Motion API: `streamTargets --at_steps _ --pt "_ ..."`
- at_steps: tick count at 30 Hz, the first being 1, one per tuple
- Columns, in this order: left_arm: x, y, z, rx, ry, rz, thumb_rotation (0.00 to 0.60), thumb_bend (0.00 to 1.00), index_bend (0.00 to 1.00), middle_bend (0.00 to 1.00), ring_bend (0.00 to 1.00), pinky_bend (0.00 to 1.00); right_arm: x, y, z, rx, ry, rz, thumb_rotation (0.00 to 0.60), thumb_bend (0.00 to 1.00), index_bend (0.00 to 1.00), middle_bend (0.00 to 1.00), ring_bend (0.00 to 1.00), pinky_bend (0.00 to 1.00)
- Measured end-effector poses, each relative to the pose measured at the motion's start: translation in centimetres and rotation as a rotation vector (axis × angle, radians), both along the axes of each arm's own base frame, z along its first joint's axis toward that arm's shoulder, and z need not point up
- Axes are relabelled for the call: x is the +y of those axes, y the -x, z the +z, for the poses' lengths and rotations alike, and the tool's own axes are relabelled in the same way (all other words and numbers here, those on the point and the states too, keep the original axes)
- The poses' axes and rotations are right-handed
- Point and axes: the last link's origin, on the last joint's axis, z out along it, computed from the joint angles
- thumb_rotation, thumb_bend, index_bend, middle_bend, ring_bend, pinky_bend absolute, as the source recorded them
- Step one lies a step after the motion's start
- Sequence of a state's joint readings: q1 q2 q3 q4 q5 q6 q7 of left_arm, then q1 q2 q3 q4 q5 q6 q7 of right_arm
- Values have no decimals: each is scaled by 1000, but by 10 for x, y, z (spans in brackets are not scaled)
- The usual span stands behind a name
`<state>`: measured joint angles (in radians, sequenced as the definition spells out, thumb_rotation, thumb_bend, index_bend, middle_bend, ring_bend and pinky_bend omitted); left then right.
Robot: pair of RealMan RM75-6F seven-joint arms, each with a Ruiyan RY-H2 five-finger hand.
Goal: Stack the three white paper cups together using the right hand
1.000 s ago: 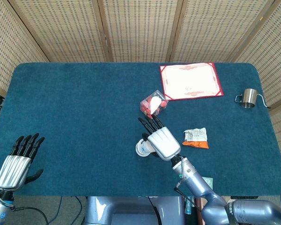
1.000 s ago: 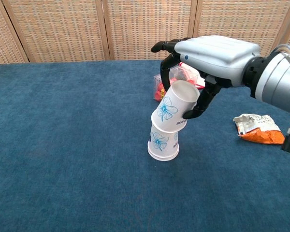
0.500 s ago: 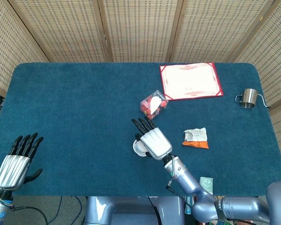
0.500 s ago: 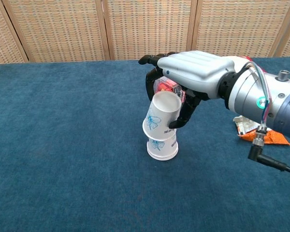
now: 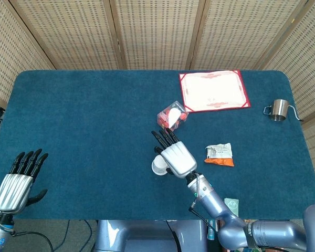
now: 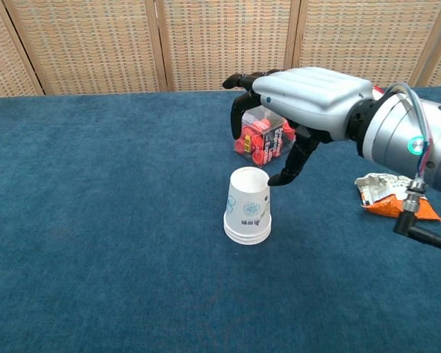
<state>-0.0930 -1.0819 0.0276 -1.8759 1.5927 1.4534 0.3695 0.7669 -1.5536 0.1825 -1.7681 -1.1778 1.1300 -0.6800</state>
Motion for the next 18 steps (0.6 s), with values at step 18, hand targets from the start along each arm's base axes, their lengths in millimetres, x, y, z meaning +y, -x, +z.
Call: streamTargets --at_steps 18 --pt "-2 3 5 10 -33 13 600 240 0 0 0 0 52 127 101 -136 231 -198 600 70 73 0 0 0"
